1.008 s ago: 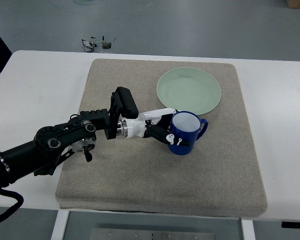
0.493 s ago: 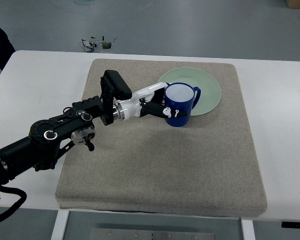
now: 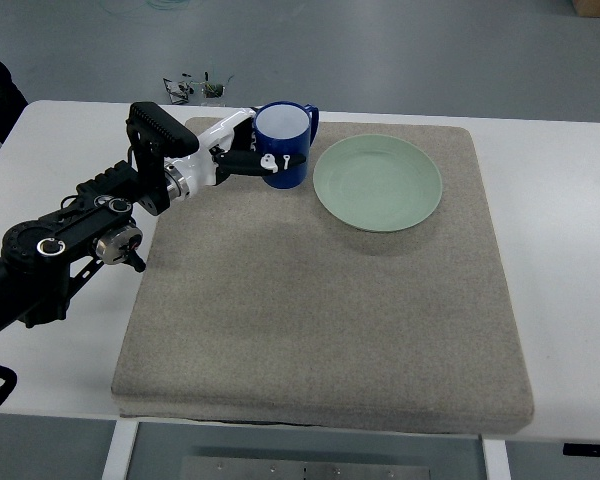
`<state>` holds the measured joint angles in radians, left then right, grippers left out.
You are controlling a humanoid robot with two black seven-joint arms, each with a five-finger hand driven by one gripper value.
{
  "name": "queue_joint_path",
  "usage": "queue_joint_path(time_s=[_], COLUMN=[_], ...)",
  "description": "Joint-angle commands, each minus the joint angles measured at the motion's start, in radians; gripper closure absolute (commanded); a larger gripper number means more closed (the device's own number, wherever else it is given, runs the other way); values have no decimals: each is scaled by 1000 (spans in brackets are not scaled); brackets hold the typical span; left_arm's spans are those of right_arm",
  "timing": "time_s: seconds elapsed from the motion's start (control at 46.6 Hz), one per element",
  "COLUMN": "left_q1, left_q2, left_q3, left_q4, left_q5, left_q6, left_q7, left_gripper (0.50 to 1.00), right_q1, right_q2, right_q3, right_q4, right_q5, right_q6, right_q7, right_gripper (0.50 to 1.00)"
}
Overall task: Place cup left of plate with left hand
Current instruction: 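Carry the mug with the left hand past the plate, away from robot, then lower the mug onto the pad beside the plate with the left hand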
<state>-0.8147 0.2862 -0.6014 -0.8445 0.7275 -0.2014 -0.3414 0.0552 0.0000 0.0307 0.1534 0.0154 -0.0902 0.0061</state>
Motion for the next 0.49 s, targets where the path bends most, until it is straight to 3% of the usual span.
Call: queue_joint_path(time_s=[0.0, 0.3, 0.472], left_q1=[0, 0, 5], left_q2=[10, 13, 13], left_q3=[-1, 0, -1], left_q4=[27, 163, 199], left_q5=[0, -2, -5], left_q6=[0, 0, 0], left_q7=[-21, -107, -113], left_gripper=[778, 750, 739], right_q1=[0, 0, 0], right_q2=[0, 0, 0], right_q3=[0, 0, 0], right_q4=[0, 0, 0], right_q5=[0, 0, 0], right_q6=[0, 0, 0], right_q7=[0, 0, 0], right_gripper=[566, 566, 566])
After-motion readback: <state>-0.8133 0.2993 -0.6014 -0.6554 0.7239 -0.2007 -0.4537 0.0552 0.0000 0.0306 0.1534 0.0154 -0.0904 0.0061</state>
